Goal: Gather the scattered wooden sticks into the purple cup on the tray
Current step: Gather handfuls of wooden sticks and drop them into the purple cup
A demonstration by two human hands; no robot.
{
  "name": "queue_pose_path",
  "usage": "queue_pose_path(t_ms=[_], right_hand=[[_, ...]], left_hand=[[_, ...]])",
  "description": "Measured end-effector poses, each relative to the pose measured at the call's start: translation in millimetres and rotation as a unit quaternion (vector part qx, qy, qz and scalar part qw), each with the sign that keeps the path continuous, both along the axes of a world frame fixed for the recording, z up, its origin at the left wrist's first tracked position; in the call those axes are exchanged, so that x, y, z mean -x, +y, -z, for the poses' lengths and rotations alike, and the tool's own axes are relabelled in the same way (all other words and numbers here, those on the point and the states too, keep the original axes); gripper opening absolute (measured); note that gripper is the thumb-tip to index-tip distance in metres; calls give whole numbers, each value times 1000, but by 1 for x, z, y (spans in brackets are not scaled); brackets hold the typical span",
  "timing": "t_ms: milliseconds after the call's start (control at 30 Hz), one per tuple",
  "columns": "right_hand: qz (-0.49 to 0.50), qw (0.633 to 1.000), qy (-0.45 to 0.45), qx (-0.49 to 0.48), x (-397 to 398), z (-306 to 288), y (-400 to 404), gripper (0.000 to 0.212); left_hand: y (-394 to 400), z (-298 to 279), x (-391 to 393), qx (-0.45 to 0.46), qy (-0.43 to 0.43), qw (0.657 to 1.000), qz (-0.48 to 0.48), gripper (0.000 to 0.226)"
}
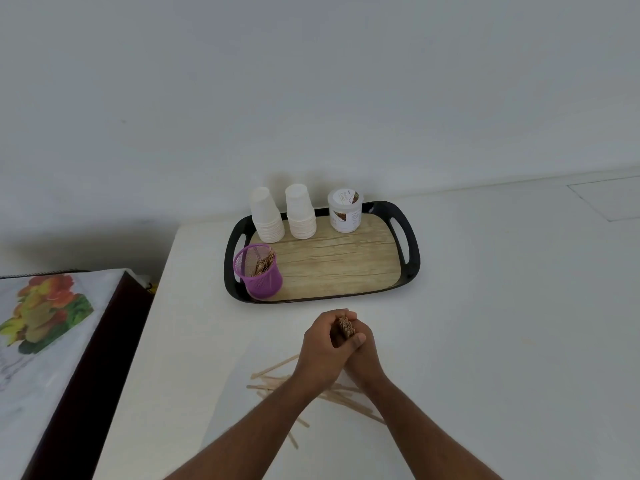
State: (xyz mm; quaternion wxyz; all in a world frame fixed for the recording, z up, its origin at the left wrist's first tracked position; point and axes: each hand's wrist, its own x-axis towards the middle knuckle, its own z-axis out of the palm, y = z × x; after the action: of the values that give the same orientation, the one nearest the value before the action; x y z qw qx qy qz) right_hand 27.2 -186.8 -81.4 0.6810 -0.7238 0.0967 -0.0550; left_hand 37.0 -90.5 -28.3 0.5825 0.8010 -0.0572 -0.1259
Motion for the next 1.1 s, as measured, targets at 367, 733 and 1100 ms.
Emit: queue_pose_path(t_ms=[367, 733, 1100], right_hand=[[24, 999, -38, 16, 2, -8, 5, 36], [48, 998, 31, -11, -2, 11, 3, 47], [46, 984, -40, -166, -3, -68, 12, 57]], left_hand=[[5, -3, 8, 2, -62, 998, 18, 29], [2, -4, 9, -9, -25, 999, 39, 39], [8, -11, 7, 370, 307, 861, -166, 64]])
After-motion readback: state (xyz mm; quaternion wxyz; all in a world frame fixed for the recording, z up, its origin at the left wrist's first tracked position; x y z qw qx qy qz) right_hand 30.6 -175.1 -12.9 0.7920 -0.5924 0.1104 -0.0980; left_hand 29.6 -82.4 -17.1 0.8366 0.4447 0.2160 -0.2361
